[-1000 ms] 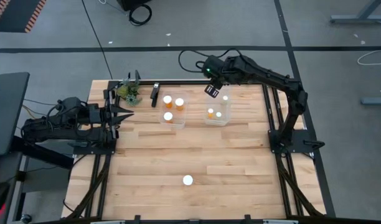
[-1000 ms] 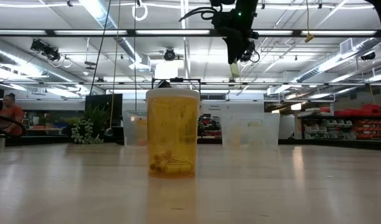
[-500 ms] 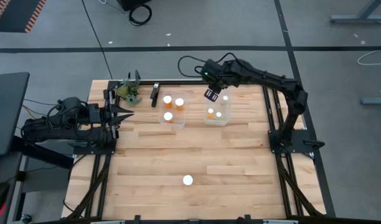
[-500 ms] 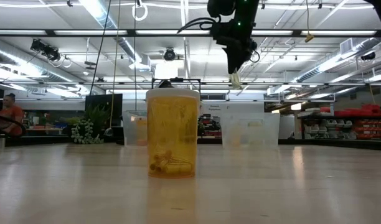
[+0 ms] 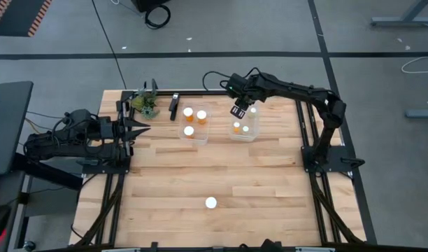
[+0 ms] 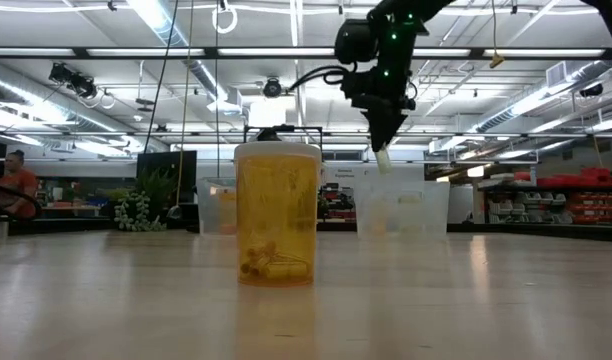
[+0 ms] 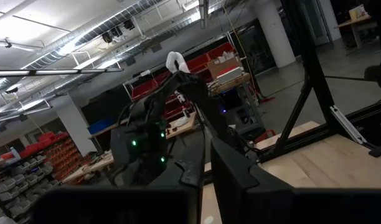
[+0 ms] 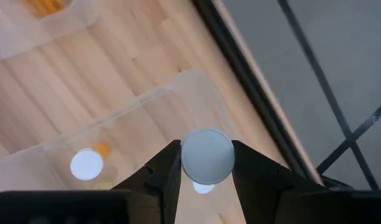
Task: Pick and place medicine bottles into bin by pill shape (circle, oval)
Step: Put the small yellow pill bottle in the right transparent bin
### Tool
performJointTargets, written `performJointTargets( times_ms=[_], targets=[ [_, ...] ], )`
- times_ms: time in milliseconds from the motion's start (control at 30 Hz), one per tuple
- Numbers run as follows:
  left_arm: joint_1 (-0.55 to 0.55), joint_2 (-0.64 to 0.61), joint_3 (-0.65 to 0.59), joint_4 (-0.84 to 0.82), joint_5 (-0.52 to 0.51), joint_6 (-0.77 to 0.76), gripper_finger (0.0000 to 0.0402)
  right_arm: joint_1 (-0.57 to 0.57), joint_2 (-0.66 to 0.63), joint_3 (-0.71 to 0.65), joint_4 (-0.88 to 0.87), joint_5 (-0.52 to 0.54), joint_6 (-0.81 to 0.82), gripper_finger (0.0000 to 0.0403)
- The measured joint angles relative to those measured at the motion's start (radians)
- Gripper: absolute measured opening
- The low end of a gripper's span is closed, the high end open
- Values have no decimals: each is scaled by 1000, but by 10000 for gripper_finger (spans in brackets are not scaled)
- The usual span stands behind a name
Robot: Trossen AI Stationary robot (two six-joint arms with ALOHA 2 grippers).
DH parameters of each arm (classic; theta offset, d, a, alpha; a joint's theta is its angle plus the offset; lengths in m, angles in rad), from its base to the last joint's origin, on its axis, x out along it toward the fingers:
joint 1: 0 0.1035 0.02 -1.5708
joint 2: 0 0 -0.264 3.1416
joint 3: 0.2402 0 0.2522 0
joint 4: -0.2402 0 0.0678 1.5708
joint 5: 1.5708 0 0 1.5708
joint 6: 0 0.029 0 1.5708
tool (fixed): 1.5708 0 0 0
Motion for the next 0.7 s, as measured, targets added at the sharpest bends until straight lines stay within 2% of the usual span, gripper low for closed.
performJointTargets(
  times_ms=[233, 700],
  targets=[
    [0, 0, 0, 0, 0, 0, 32, -11, 0, -93, 59, -34, -6, 138],
    [0, 0, 0, 0, 0, 0, 30, -16, 0, -193, 205, -72, -13, 138]
  ],
)
